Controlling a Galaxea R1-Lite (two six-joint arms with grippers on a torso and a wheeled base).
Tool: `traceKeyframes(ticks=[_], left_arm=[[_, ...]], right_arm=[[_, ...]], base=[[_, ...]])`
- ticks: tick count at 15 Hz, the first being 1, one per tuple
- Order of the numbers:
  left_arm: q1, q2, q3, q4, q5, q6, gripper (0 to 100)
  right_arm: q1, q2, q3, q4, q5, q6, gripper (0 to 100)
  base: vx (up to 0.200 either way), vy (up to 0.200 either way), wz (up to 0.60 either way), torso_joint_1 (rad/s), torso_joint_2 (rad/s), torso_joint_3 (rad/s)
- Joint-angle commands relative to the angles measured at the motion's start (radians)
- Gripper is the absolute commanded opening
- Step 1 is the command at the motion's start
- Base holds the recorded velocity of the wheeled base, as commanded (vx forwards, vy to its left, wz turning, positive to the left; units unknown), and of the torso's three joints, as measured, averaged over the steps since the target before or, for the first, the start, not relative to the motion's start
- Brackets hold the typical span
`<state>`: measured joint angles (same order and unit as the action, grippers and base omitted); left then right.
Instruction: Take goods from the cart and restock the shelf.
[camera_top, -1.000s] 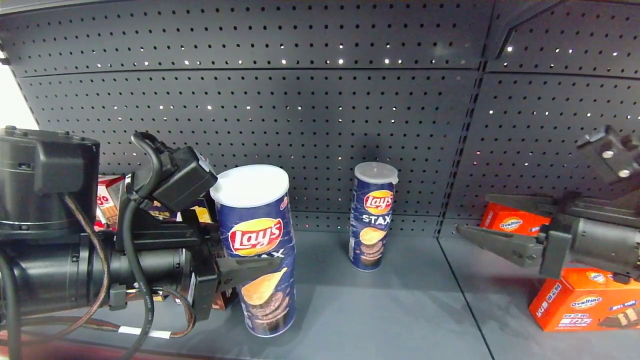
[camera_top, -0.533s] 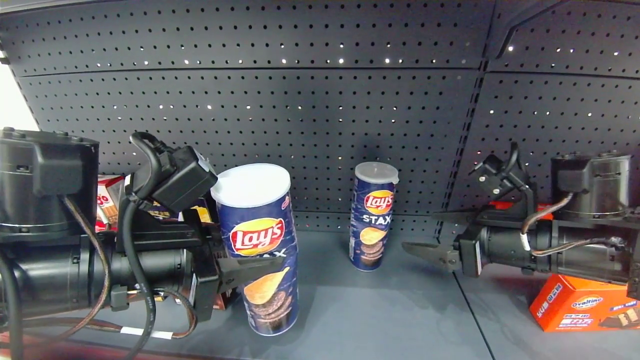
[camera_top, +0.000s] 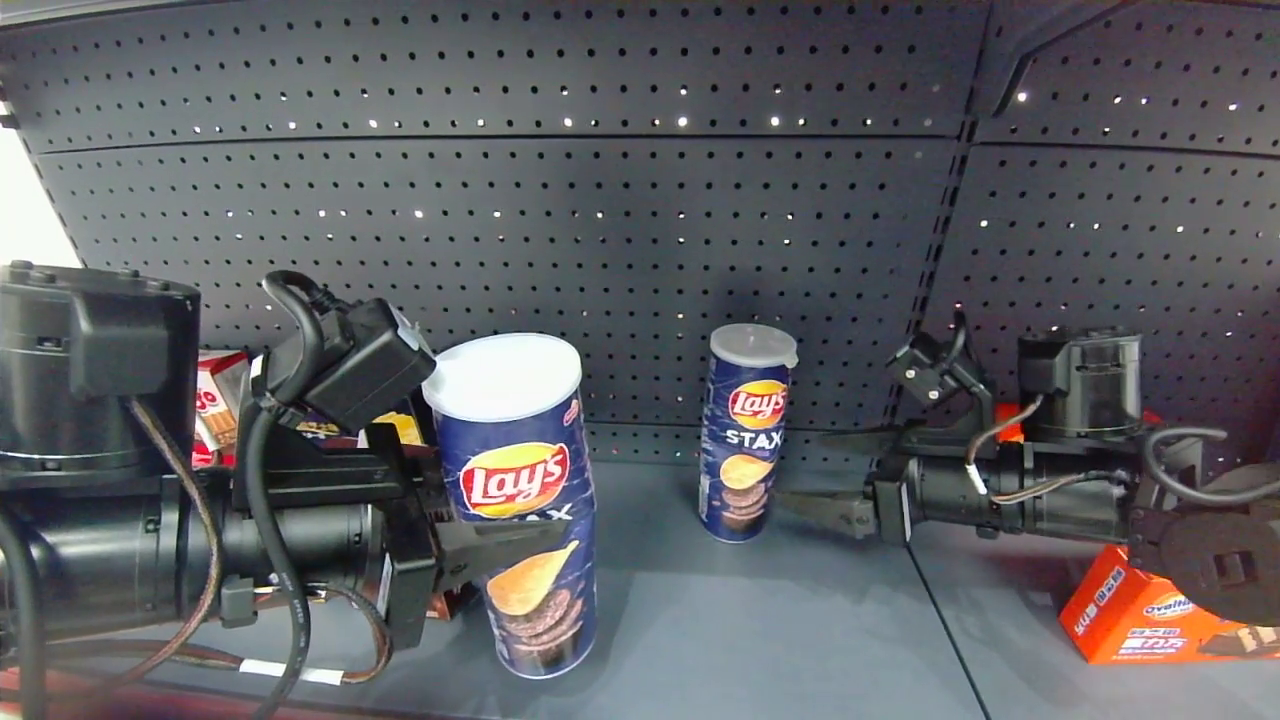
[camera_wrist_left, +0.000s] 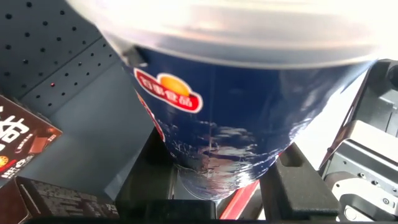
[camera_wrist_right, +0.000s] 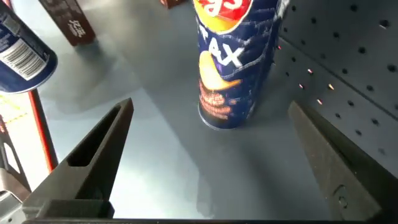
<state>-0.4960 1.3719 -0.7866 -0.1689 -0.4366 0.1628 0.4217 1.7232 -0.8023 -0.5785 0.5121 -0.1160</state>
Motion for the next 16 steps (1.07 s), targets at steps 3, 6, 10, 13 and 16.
traceKeyframes(ticks=[3, 6, 10, 13, 16], left_arm=[[-0.004, -0.001, 0.006, 0.002, -0.001, 0.001, 0], [-0.015, -0.001, 0.004, 0.002, -0.001, 0.001, 0], [-0.015, -0.001, 0.021, 0.000, -0.001, 0.001, 0], [-0.013, -0.002, 0.033, 0.000, -0.001, 0.001, 0], [-0.009, -0.002, 0.035, 0.000, -0.001, 0.001, 0]], right_arm=[[-0.031, 0.078, -0.026, -0.043, 0.055, -0.002, 100], [-0.066, 0.124, -0.051, -0.086, 0.147, -0.014, 100], [-0.073, 0.171, -0.098, -0.104, 0.203, -0.030, 100], [-0.095, 0.203, -0.112, -0.136, 0.279, -0.044, 100], [-0.103, 0.220, -0.126, -0.156, 0.299, -0.045, 100]], base=[[0.000, 0.000, 0.00, 0.000, 0.00, 0.000], [0.000, 0.000, 0.00, 0.000, 0.00, 0.000], [0.000, 0.000, 0.00, 0.000, 0.00, 0.000], [0.000, 0.000, 0.00, 0.000, 0.00, 0.000], [0.000, 0.000, 0.00, 0.000, 0.00, 0.000]])
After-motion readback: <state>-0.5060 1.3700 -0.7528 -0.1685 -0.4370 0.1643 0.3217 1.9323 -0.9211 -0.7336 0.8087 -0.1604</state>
